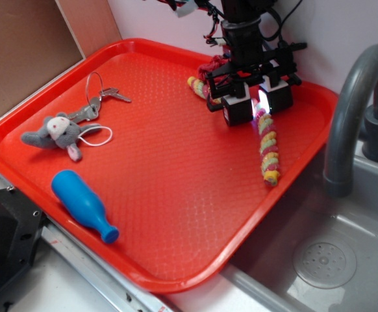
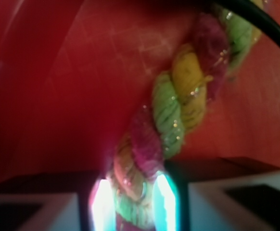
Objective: Grab the multicolored rope.
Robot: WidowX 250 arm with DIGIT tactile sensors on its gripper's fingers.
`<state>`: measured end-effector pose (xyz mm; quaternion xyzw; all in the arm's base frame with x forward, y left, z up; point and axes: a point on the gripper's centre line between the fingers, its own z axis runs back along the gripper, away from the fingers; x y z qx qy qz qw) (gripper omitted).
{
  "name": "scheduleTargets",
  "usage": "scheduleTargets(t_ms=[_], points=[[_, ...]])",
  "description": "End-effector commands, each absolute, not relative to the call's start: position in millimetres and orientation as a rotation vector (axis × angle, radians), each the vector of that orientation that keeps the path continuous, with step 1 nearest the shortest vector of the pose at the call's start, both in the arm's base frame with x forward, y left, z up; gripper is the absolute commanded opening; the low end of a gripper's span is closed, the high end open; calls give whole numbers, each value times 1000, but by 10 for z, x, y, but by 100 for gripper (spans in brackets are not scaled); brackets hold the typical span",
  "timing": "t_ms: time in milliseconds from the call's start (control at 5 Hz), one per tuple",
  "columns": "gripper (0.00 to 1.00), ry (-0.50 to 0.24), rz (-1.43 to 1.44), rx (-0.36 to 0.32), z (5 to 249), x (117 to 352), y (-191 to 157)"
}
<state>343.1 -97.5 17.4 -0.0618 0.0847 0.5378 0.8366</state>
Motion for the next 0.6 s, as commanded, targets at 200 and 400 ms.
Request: scheduleTargets(t_ms=[200, 400], points=[[0, -3, 668, -231, 1253, 2936, -562], [0, -16, 456, -227, 1573, 2694, -500]])
